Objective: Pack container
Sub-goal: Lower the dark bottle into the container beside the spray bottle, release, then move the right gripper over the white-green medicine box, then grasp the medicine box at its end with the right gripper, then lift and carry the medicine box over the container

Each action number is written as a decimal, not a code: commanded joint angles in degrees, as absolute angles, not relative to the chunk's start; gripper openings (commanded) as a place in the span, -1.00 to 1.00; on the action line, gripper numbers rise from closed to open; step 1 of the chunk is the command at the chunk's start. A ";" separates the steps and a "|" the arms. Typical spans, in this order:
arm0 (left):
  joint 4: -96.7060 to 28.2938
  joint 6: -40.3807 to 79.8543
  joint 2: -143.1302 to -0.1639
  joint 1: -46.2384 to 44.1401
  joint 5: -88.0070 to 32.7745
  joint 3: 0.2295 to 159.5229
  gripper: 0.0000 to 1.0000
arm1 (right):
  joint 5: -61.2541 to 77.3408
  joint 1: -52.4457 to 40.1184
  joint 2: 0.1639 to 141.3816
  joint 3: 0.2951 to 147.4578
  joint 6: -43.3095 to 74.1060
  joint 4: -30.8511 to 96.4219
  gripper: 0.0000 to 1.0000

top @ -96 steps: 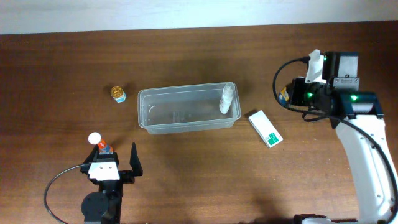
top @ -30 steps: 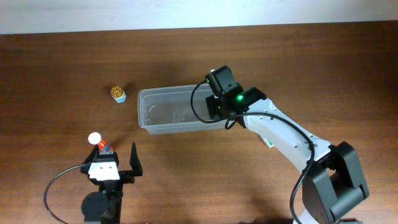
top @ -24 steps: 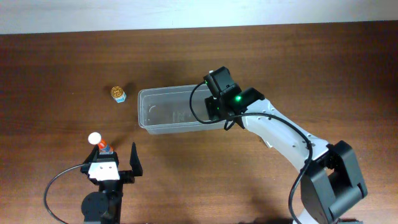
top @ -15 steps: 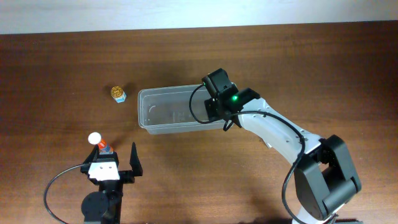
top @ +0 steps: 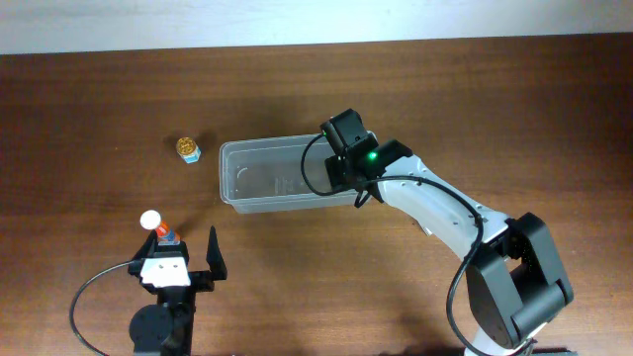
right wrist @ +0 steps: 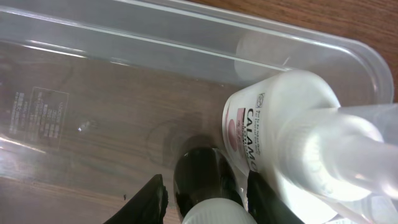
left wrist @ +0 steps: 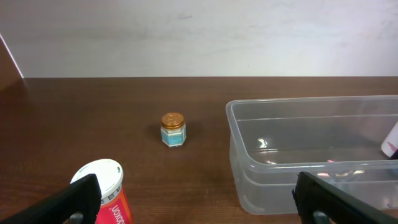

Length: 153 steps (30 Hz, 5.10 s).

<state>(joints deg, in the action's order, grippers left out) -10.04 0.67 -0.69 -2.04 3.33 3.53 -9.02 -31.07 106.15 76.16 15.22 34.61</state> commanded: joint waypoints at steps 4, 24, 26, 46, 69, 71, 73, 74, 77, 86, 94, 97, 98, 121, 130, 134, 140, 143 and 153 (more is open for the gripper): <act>-10.00 0.43 -0.34 -1.69 2.72 2.98 0.99 | -10.20 -31.44 106.24 76.03 15.49 34.63 -0.28; -10.00 0.43 -0.34 -1.69 2.72 2.98 0.99 | -10.17 -31.48 91.22 77.21 15.05 36.69 -0.05; -10.00 0.43 -0.34 -1.69 2.72 2.98 0.99 | -10.41 -31.42 88.58 77.45 15.09 37.58 -0.02; -10.00 0.43 -0.34 -1.69 2.72 2.98 0.99 | -10.50 -17.78 76.62 75.26 15.49 65.98 0.52; -10.00 0.43 -0.34 -1.69 2.72 2.98 0.99 | 1.93 -8.10 87.26 53.34 -0.60 35.29 0.55; -10.02 0.43 -0.34 -1.69 2.72 2.98 0.99 | 2.02 -8.12 89.32 53.34 -1.41 34.61 0.56; -10.00 0.43 -0.34 -1.69 2.72 2.98 0.99 | 2.61 -8.12 91.48 53.34 -2.96 34.44 0.57; -10.00 0.43 -0.34 -1.69 2.72 2.98 0.99 | 2.61 -8.12 92.33 53.34 -3.07 34.41 0.57; -10.02 0.43 -0.34 -1.69 2.72 2.98 0.99 | 2.79 -8.10 95.18 53.34 -4.14 34.41 0.57; -10.00 0.43 -0.34 -1.69 2.72 2.98 0.99 | 2.79 -8.10 96.92 53.34 -4.32 33.34 0.59; -10.00 0.43 -0.34 -1.69 2.72 2.98 0.99 | 2.85 -5.13 96.92 52.40 -5.80 33.08 0.57; -10.00 0.43 -0.34 -1.69 2.72 2.98 0.99 | 3.07 -3.95 96.92 51.96 -5.80 32.67 0.55; -10.00 0.43 -0.34 -1.69 2.72 2.98 0.99 | 3.09 -3.64 96.92 51.96 -5.78 32.67 0.45; -10.00 0.43 -0.34 -1.69 2.72 2.98 0.99 | 5.37 -3.44 96.92 50.43 6.15 32.05 0.00; -10.00 0.43 -0.34 -1.69 2.72 2.98 0.99 | 5.39 -3.33 96.79 50.96 6.50 31.27 -0.14; -10.00 0.43 -0.34 -1.69 2.72 2.98 0.99 | 5.37 -3.33 96.09 53.63 6.48 33.63 -0.14; -10.00 0.43 -0.34 -1.69 2.72 2.98 0.99 | 5.06 -3.33 92.23 60.31 5.63 40.03 -0.14; -10.00 0.43 -0.34 -1.69 2.72 2.98 0.99 | 4.62 -3.36 89.62 64.53 4.71 44.18 -0.14; -10.00 0.43 -0.34 -1.69 2.72 2.98 0.99 | 8.01 -7.70 77.93 74.89 1.87 51.11 -0.14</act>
